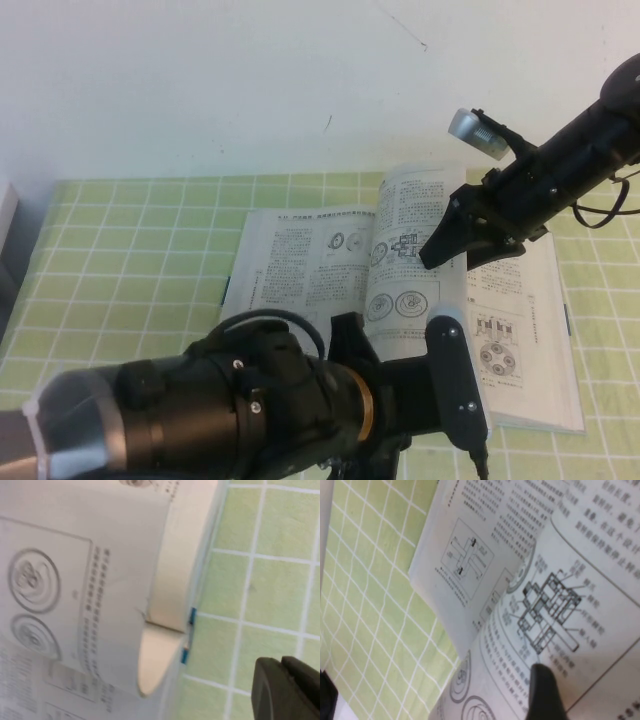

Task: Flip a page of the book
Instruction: Open the closed book

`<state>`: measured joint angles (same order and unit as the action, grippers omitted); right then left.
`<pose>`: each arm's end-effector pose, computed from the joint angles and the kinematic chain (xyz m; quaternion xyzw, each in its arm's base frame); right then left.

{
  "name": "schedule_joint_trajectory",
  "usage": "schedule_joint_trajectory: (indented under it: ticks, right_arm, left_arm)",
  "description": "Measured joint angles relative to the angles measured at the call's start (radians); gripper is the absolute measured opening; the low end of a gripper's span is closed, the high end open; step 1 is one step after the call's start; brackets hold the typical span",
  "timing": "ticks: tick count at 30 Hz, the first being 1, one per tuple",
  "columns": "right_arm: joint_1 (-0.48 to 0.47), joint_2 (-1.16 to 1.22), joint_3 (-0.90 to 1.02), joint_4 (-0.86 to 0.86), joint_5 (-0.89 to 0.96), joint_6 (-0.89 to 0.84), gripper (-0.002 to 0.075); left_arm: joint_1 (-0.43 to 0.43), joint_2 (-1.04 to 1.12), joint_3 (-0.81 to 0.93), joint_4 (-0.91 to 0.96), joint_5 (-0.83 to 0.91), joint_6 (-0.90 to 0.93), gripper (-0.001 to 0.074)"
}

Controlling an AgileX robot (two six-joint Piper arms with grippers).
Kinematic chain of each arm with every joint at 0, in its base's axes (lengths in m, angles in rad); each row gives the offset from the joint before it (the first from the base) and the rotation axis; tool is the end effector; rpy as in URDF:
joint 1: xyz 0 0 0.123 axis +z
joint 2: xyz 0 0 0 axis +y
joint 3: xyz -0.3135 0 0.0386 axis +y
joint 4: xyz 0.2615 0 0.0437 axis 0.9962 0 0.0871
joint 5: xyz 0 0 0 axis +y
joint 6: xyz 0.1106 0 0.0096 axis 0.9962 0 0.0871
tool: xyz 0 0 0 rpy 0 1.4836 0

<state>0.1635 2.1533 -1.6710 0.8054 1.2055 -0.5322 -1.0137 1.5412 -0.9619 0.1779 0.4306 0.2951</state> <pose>0.4471 0.1496 0.1994 -0.1769 0.9144 0.3603 0.0532 0.1864 -0.2837 0.2430 0.6261 0.7098 -0.0545 0.3183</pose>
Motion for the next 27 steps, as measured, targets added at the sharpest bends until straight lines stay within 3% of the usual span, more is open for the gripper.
schedule_joint_trajectory:
  ticks: [10,27]
  right_arm:
    - [0.000,0.000,0.000,0.016,-0.002,0.000,0.0396]
    - [0.000,0.000,-0.002,0.024,-0.002,0.000,0.0396]
  left_arm:
    - [-0.007,0.057,0.026,0.333,-0.200,-0.250,-0.0004]
    - [-0.007,0.150,0.026,0.603,-0.232,-0.385,-0.0004]
